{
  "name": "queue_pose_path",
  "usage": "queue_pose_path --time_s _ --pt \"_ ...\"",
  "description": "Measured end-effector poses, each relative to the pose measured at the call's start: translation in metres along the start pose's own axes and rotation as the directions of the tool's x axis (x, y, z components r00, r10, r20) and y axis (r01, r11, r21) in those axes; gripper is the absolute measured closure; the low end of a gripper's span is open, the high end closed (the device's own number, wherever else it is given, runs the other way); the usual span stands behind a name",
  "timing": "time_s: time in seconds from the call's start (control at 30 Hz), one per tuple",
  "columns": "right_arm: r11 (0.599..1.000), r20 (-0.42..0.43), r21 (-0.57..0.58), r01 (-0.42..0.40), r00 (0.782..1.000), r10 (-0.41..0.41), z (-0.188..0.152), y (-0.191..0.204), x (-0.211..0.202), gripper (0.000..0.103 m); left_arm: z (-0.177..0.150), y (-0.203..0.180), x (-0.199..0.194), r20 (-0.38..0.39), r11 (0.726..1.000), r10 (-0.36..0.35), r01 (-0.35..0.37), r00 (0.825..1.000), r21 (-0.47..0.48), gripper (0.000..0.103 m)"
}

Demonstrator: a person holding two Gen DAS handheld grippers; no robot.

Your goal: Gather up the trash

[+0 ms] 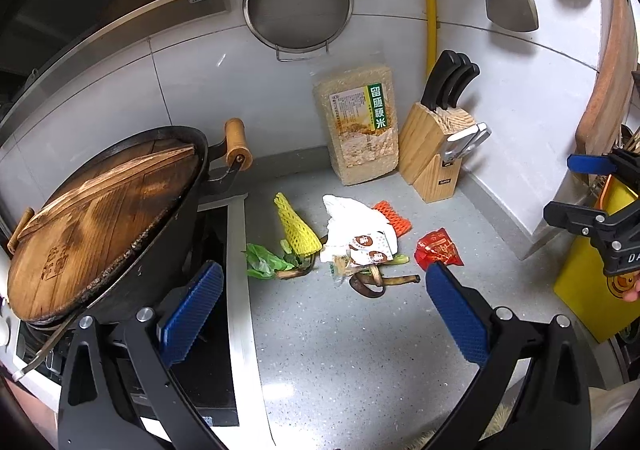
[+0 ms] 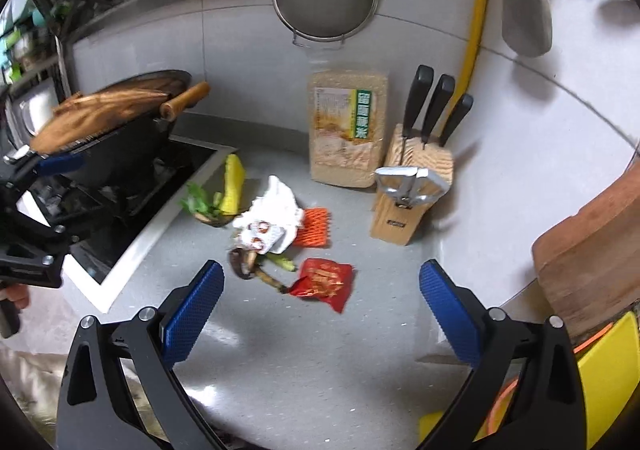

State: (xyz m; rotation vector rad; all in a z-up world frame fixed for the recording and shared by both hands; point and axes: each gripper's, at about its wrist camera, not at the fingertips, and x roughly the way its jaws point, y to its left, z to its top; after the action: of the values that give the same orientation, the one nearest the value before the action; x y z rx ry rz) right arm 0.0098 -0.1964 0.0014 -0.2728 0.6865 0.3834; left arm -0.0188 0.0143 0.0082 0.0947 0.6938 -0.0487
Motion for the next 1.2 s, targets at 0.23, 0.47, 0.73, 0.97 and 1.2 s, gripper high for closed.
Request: queue_pose_path --time_s 0.23,0.47,0.73,0.97,1.2 --pt "0.996 -0.005 -0.027 0.09 0.996 -0.09 -0.001 0.005 -0.001 0.007 0.0 -0.001 -0.003 -0.005 1.0 -0.013 0.013 1.0 0.009 0.004" --pt "0.997 0.022 -0.047 0.06 0.998 -0.058 -0.004 0.008 -0.004 0.007 0.001 -0.003 -0.005 -0.005 1.0 -0.017 0.017 1.0 0.018 0.003" --pt "1.0 -0.011 -0.019 -0.017 1.0 0.017 -0.005 0.007 -0.002 0.007 0.003 -0.004 -0.011 0.018 0.999 -0.001 0.0 1.0 0.038 0.004" --pt "0.996 0.021 -0.09 0.004 1.0 -0.002 -0.007 0.019 -0.01 0.007 0.006 -0.007 -0.012 0.016 0.998 -0.011 0.01 1.0 0.063 0.004" --pt "0.992 0.094 -0.09 0.09 0.992 -0.081 -0.006 0.012 -0.019 0.007 0.008 -0.01 -0.012 0.017 0.997 -0.018 0.017 1.0 0.077 0.004"
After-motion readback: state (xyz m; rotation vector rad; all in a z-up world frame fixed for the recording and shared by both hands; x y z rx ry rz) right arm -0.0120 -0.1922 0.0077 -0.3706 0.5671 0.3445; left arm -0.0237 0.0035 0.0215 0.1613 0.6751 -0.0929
